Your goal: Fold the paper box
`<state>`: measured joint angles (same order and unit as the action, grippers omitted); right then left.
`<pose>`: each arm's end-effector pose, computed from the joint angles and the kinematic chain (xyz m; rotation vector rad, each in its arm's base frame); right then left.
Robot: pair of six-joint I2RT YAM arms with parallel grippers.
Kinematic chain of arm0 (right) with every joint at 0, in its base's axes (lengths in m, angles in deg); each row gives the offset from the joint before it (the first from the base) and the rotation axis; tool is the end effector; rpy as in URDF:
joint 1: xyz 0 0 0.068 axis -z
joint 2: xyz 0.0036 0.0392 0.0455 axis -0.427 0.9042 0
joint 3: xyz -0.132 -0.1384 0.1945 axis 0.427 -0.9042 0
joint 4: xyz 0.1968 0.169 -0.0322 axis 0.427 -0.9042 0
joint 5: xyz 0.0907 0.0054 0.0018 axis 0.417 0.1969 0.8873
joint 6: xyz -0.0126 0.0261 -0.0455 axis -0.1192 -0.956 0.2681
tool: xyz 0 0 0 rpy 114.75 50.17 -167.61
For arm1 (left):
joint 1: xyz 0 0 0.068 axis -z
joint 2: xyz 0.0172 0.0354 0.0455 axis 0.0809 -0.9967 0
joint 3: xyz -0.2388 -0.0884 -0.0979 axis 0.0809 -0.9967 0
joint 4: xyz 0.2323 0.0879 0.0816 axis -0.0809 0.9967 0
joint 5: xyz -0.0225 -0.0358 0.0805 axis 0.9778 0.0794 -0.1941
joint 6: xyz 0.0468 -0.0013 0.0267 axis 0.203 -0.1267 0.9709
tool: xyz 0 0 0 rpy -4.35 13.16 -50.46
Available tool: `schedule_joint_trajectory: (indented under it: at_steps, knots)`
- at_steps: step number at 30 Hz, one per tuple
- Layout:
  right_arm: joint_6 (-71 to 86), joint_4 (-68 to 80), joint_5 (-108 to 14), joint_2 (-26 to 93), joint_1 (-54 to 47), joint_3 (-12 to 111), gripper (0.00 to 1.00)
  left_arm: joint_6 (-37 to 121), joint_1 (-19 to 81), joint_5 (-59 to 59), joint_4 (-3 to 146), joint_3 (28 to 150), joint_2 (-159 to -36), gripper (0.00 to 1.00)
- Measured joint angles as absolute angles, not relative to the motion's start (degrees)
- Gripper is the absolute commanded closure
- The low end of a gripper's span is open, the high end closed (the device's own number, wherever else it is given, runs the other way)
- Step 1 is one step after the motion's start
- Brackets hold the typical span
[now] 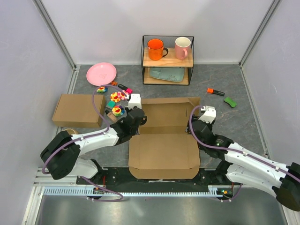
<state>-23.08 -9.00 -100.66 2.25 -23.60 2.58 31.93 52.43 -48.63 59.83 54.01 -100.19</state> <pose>0.1373 0.1181 0.2259 0.2235 1.9792 0.0691 0.2060 -0.1927 0.2102 0.0101 1.9272 -0.0872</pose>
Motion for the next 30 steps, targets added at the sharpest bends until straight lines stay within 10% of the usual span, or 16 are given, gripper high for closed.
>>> schedule_joint_trajectory:
  at_steps: [21, 30]
  knots:
    - [-29.06, -4.69, -91.52, 2.44, -15.8, -2.6, 0.21, 31.91, 52.34, -48.63, 60.42, 54.75, -100.87, 0.98]
    - [-23.51, -2.85, -93.49, 10.25, -13.29, 2.34, 0.45, 31.91, 52.34, -48.61, 60.4, 54.78, -100.87, 0.98]
